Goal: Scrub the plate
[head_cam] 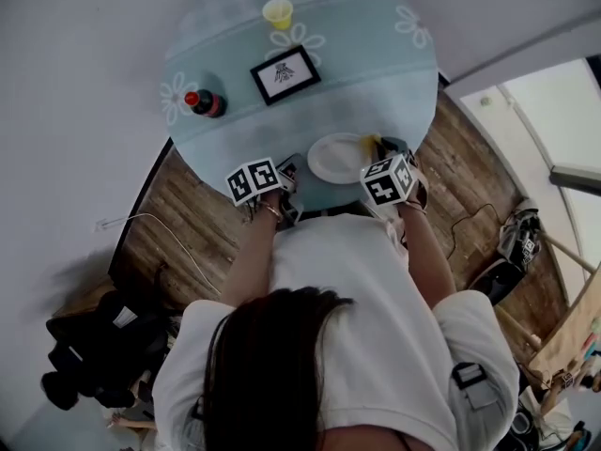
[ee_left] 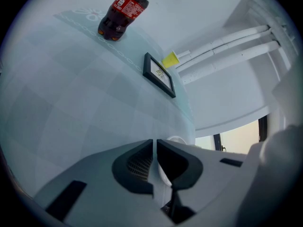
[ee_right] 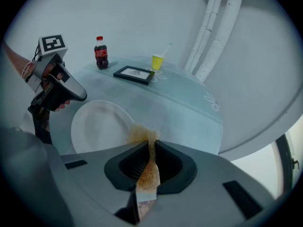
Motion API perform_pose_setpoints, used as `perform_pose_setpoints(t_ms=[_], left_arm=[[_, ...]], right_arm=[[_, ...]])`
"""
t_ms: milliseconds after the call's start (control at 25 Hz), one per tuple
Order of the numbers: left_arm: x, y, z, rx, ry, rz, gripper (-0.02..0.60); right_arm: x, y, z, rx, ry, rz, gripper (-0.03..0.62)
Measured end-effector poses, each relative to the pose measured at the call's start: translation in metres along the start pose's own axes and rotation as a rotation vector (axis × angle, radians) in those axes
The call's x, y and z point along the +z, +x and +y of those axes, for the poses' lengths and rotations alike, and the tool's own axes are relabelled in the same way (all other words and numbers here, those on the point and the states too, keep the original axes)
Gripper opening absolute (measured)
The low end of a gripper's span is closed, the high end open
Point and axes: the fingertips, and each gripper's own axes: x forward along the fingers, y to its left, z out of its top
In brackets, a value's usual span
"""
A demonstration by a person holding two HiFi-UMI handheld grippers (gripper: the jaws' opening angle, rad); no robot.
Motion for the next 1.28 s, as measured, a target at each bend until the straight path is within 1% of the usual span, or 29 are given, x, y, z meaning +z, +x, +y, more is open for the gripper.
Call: perform_pose_setpoints(t_ms=[80, 200, 360, 440, 560, 720, 800, 880, 960, 1120, 1200, 1280], left_arm=[[0.003, -0.002, 0.001, 0.002, -0.007, -0.011, 0.032], [0.008, -0.005, -0.005, 0.003, 0.002, -0.024, 0.029], [0.021, -0.008, -0.026, -0.041, 0.044, -0.068, 0.028], [0.024, -0.012, -0.033, -0.058, 0.063, -0.087, 0.026], [0.028, -0.018, -0.041, -0.076, 0.071, -0.113, 0.026], [0.031, -0.023, -0.040, -0.075, 0.076, -0.134, 0.026], [0.029, -0.026, -0.036, -0.065, 0.074, -0.137, 0.026], [0.029, -0.031, -0.032, -0.055, 0.078, -0.146, 0.023], [0.033, -0.036, -0.032, -0.048, 0.090, -0.167, 0.018], [0.041, -0.045, -0.038, -0.059, 0.125, -0.207, 0.015], [0.042, -0.049, -0.044, -0.062, 0.164, -0.218, 0.015], [0.048, -0.051, -0.053, -0.064, 0.222, -0.235, 0.014]], right_arm=[[0.003, 0.003, 0.000, 0.010, -0.015, 0.005, 0.055], [0.012, 0.007, -0.002, 0.027, -0.059, 0.010, 0.055], [0.032, 0.013, -0.001, 0.040, -0.119, -0.015, 0.055], [0.038, 0.015, 0.007, 0.046, -0.160, -0.024, 0.055], [0.050, 0.016, 0.019, 0.068, -0.196, -0.041, 0.055], [0.068, 0.017, 0.039, 0.144, -0.205, -0.082, 0.055], [0.072, 0.017, 0.050, 0.160, -0.205, -0.094, 0.055], [0.075, 0.014, 0.055, 0.164, -0.177, -0.112, 0.055], [0.080, 0.009, 0.054, 0.166, -0.118, -0.135, 0.055], [0.090, -0.004, 0.036, 0.166, 0.057, -0.201, 0.055], [0.093, -0.014, 0.022, 0.148, 0.139, -0.234, 0.055], [0.099, -0.022, 0.003, 0.113, 0.197, -0.267, 0.055]])
